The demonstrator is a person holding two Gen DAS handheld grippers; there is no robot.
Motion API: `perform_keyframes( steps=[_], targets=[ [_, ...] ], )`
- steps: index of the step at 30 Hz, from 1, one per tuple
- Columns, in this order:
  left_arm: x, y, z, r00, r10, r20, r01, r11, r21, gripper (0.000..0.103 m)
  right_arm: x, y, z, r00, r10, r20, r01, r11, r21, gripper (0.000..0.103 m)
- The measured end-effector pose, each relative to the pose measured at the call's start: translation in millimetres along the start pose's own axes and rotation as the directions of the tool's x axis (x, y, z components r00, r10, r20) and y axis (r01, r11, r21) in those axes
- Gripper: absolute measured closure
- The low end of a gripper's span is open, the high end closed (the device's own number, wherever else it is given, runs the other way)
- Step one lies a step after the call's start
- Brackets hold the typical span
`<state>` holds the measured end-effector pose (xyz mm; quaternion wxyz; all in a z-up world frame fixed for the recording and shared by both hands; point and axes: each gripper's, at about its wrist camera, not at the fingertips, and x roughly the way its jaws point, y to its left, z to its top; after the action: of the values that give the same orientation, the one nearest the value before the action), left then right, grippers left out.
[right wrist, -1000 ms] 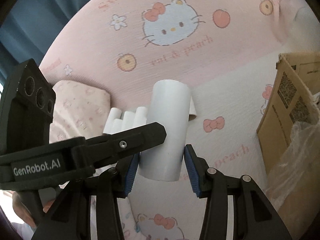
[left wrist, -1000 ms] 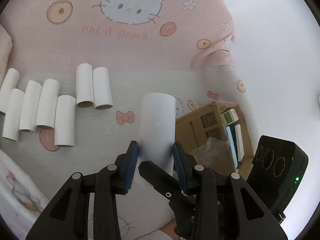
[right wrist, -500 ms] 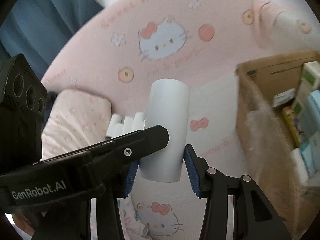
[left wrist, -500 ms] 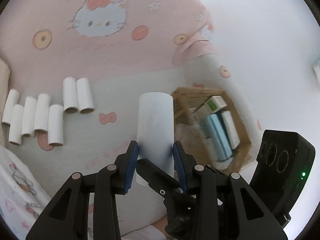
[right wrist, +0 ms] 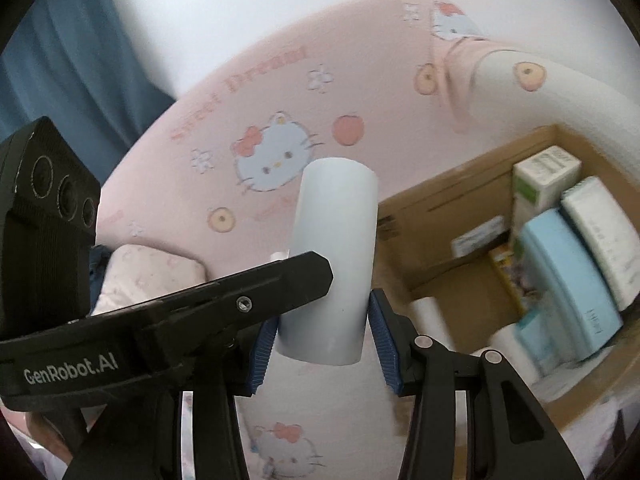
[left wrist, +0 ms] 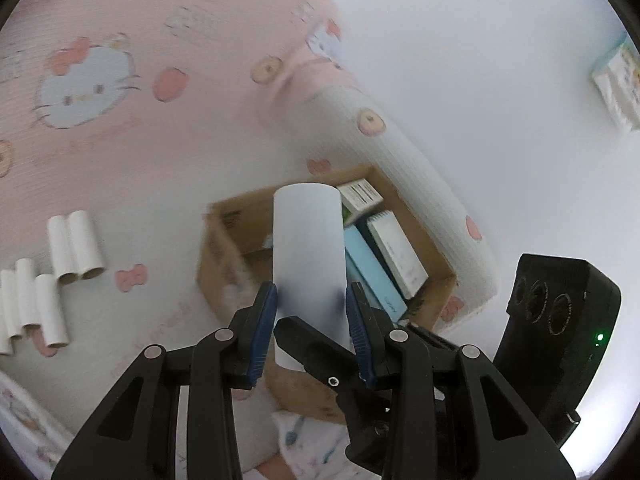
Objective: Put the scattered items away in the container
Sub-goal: 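Lift the white tube with the right gripper and carry it to the box, then lower the tube upright into the box beside the other tubes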
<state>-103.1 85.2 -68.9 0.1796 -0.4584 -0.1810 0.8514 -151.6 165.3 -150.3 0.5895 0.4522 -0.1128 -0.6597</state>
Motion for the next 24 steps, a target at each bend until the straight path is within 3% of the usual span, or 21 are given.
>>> perform_keyframes(
  steps=[8,12,15,19,24],
  targets=[
    [56,-22,15,0.993,-0.008,-0.118,0.009,1.000,0.010,0.064,1,-56,13,0.998,-0.026,-0.054,0.029,0.998,0.059,0.060],
    [89,-20,28,0.973,-0.020,-0.229,0.018,1.000,-0.009,0.064,16,-81,15,0.994,0.006,-0.111,0.008,0.991,0.132,0.060],
    [112,-11,37,0.955,-0.056,-0.292,0.036,0.997,-0.075,0.064,25,-96,18,0.988,0.041,-0.150,-0.011,0.982,0.190,0.060],
    [139,-5,41,0.936,-0.023,-0.350,-0.015,0.994,-0.106,0.064,48,-118,27,0.965,0.074,-0.253,-0.019,0.976,0.215,0.060],
    [162,6,40,0.922,0.037,-0.387,-0.104,0.982,-0.156,0.065,80,-132,29,0.912,0.134,-0.389,-0.035,0.967,0.251,0.060]
  ],
)
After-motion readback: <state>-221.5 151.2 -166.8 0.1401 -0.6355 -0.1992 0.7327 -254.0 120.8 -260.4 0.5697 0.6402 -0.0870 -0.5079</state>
